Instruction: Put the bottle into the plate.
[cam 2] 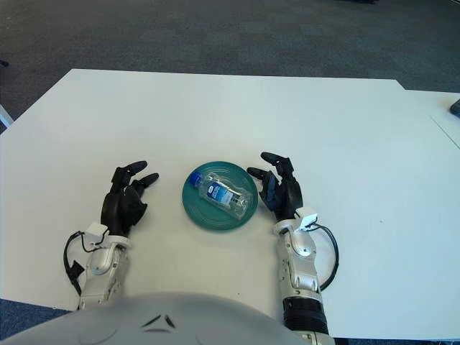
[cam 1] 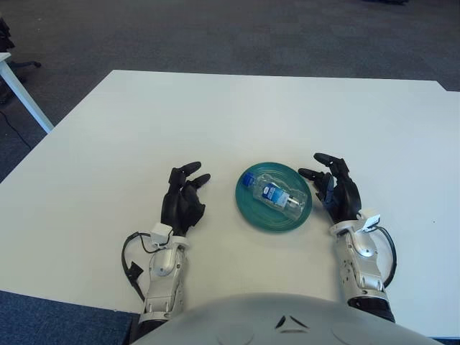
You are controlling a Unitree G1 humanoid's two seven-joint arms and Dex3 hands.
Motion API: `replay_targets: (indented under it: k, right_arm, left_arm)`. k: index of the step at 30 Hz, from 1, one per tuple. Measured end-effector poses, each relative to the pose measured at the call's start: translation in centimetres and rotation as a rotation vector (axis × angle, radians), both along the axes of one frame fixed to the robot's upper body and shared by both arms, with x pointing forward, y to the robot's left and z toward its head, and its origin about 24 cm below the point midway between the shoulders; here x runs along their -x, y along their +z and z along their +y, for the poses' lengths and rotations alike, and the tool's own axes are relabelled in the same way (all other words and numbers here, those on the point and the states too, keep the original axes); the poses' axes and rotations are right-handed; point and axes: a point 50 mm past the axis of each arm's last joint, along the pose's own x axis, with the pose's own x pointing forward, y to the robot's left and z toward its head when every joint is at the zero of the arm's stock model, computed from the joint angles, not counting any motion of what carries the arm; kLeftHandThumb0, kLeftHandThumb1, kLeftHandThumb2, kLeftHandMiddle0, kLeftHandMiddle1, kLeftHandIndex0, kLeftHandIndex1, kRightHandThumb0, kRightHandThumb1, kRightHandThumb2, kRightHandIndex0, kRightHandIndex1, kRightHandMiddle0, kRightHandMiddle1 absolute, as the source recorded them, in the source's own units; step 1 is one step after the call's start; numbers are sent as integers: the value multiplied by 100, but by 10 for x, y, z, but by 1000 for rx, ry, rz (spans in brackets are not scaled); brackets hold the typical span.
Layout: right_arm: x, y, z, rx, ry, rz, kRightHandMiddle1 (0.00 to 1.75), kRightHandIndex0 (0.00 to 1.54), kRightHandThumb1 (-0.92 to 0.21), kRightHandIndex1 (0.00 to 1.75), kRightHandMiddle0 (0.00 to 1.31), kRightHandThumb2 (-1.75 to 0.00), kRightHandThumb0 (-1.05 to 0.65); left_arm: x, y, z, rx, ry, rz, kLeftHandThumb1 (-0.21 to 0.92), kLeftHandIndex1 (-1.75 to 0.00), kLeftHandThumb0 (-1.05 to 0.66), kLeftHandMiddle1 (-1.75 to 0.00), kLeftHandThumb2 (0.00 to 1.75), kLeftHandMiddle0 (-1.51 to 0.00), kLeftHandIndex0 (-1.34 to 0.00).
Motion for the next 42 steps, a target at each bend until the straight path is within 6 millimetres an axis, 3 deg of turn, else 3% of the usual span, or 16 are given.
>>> replay_targets:
  k: [16,30,42]
  right_arm:
    - [0,0,8,-16,21,-16,122,50,-92,89,18,-70,-66]
    - [1,1,12,16,5,-8,119,49,-92,91,12,-69,-61]
    - [0,6,11,62,-38,-15,121,43,-89,84,14,-72,-58]
  left_arm:
    - [6,2,1,-22,-18,9,92,-119,-68,-79,82,-45,-24]
    - [8,3,-4,-34,-63,9,92,-116,-72,-80,90,-46,-25]
    - [3,5,-9,39,-59,-3,92,-122,-75,-88,78,-55,-32]
